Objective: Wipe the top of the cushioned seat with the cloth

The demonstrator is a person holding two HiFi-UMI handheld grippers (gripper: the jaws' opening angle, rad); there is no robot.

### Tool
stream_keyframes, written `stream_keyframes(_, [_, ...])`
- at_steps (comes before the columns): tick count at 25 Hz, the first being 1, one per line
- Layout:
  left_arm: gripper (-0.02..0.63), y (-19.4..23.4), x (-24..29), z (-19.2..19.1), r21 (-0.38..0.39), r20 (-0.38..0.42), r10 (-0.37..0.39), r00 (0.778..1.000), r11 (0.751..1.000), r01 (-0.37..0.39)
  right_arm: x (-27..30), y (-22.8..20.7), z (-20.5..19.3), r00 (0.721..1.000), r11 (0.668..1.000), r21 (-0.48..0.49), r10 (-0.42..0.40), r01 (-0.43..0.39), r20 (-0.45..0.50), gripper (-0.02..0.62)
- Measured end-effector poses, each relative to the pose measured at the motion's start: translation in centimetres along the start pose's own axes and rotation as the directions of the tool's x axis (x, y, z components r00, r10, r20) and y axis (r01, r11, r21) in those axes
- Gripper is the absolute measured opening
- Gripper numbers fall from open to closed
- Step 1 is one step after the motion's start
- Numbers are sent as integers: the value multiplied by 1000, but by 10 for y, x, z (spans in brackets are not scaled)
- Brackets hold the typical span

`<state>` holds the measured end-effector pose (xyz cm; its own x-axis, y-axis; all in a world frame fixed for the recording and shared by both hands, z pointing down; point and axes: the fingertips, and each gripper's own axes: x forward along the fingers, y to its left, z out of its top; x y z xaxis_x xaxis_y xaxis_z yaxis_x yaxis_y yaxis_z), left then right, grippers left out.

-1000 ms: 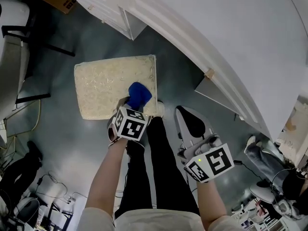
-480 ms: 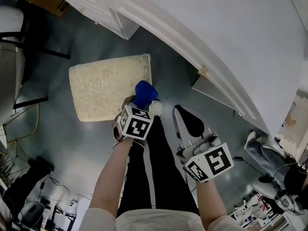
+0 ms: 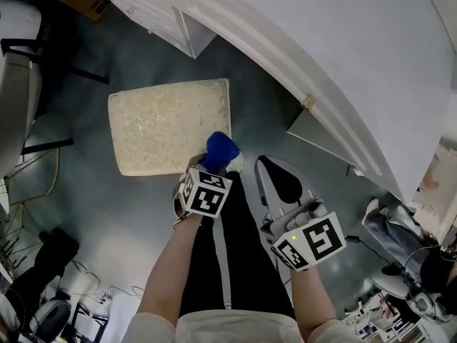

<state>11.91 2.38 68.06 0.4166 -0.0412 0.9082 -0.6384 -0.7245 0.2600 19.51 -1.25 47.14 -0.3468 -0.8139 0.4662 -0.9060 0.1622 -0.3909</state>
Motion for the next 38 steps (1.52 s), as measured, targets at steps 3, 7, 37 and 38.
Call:
stream_keyframes(3, [69,3,-3,-5,-42,8,-12,1000,999,12,0,5,-3,1000,1000,-3,8,-8,-4,-2])
stream_keyframes(7, [69,13,-9,-13,-85,9,-12,1000,996,13,1,11,-4,1000,1000,-7,15,-16,-5,-2])
stream_keyframes(37, [71,128,-70,-88,-257,9,142,990,957,-135,37,93,-16,992,990,-73,118,-122,-52,-2])
stream_keyframes(38, [71,132,-72,-90,-263,9,146,989,955,-138,38,96,-16,991,989,-75,120,-124,-55,-2])
